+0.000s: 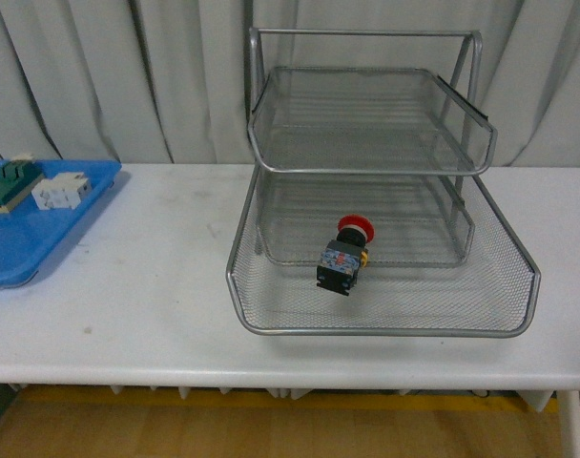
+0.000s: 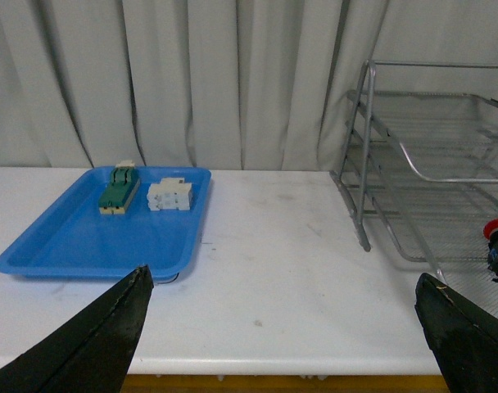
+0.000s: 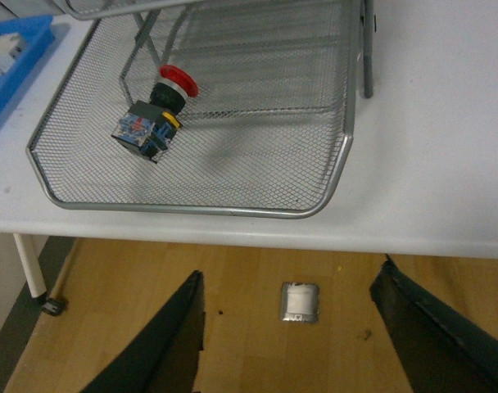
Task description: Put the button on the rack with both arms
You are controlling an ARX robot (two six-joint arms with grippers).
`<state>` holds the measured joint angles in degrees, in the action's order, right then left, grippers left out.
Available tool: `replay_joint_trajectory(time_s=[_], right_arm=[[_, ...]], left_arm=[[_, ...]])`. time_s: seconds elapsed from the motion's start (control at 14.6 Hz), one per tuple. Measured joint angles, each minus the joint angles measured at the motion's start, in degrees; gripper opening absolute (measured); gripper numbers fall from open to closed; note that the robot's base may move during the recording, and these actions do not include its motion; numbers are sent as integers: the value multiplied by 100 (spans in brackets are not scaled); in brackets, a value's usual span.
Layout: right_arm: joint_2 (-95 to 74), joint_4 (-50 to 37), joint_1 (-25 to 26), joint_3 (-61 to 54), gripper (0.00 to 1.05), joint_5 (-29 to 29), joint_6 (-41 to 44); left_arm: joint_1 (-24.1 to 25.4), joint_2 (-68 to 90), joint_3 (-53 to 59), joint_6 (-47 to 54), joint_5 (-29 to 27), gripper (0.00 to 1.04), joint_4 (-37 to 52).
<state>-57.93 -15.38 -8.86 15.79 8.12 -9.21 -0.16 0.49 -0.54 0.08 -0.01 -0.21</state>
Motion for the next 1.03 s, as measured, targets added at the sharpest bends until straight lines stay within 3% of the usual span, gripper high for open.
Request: replay_joint_trajectory(time_s=[0.14, 0.21, 0.27, 0.62, 1.03], right_arm=[[-1486, -511, -481, 507, 45, -415, -306], [-2920, -608, -1003, 1117, 19, -734, -645], [-3897, -549, -1353, 1666, 2, -914, -977], [-5178, -654, -1690, 2717, 2, -1620, -1106], [-6096, -789, -1488, 4153, 2, -2000, -584]], left_arm=[[0, 0, 0, 0, 0, 98, 0], [0, 0, 0, 0, 0, 98, 0], [0, 0, 0, 0, 0, 98, 0], [0, 0, 0, 0, 0, 98, 0], [0, 0, 0, 0, 0, 98, 0]])
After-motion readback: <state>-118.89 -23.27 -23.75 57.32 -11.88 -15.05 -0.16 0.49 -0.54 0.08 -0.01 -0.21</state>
